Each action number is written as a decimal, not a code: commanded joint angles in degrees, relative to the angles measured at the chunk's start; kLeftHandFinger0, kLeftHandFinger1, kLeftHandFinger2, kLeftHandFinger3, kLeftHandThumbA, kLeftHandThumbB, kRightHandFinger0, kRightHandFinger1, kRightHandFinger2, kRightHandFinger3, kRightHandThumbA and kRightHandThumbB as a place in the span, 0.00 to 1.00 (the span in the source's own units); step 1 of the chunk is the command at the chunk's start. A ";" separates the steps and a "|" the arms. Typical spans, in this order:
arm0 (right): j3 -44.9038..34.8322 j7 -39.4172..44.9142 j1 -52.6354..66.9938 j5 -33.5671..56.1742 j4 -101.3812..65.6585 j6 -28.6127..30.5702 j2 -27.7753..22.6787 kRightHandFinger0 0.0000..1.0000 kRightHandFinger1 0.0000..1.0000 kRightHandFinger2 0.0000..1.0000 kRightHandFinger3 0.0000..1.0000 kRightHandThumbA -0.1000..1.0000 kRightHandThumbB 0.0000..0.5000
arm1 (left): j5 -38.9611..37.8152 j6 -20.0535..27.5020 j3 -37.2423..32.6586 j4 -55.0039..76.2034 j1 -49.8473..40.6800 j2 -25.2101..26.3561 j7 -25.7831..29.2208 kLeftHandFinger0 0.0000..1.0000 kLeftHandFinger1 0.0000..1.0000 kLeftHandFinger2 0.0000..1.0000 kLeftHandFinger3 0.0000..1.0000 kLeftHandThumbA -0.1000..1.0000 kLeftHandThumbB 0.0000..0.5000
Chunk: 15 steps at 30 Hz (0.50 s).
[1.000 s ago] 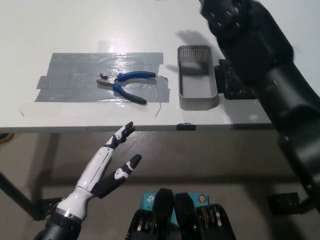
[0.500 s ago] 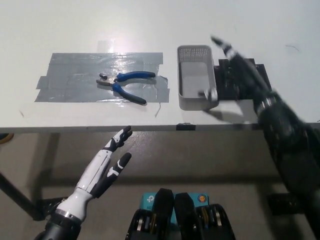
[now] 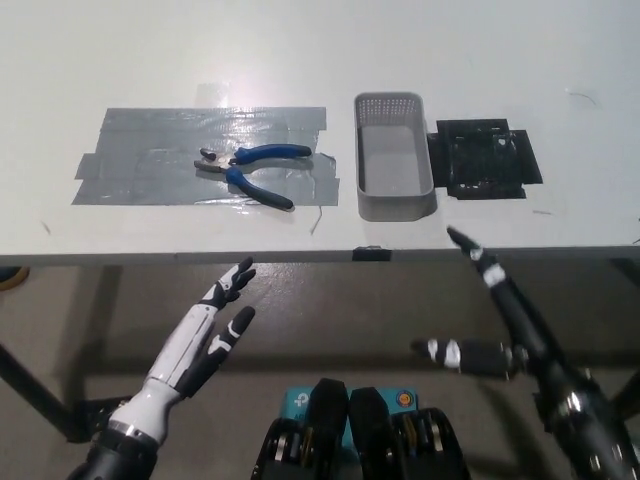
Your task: The robot picks the blue plier placed on top of the container and places it on the grey area of the table
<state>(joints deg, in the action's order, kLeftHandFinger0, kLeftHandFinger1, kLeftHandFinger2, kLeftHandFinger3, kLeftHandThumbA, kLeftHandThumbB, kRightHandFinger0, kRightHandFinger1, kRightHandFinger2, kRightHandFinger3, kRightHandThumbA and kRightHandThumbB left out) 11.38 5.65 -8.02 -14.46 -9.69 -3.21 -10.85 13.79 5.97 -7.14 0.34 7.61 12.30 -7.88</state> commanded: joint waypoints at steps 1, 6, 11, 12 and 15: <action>-2.50 -1.28 8.36 16.60 -9.46 15.41 4.94 1.00 1.00 1.00 1.00 0.98 0.47 | -2.50 0.88 4.35 2.95 -1.40 -0.25 3.36 1.00 1.00 1.00 1.00 1.00 0.17; -3.61 0.78 9.39 15.48 -1.73 15.32 4.60 1.00 1.00 1.00 1.00 0.94 0.48 | -2.13 0.05 5.49 4.88 -2.99 -0.86 2.92 1.00 1.00 1.00 1.00 1.00 0.19; -5.37 3.53 8.55 21.40 0.89 11.43 5.76 1.00 1.00 1.00 1.00 0.97 0.48 | -2.10 0.01 6.45 5.63 -3.43 -1.24 2.43 1.00 1.00 1.00 1.00 1.00 0.18; -5.51 3.90 8.52 22.00 0.92 10.64 5.94 1.00 1.00 1.00 1.00 0.97 0.47 | -2.10 -0.03 6.59 5.73 -3.53 -1.27 2.38 1.00 1.00 1.00 1.00 1.00 0.18; -5.75 4.68 8.65 23.17 1.43 10.06 6.12 1.00 1.00 1.00 1.00 0.98 0.43 | -1.91 0.36 6.79 5.94 -3.58 -1.32 2.34 1.00 1.00 1.00 1.00 1.00 0.19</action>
<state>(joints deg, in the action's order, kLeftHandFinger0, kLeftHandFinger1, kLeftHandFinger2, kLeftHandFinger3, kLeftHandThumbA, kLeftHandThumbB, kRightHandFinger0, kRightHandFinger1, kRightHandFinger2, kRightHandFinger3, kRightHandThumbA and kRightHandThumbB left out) 6.60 7.77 1.80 1.56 -8.02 4.26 -5.51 12.85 5.75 -1.50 3.81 3.72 11.17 -7.51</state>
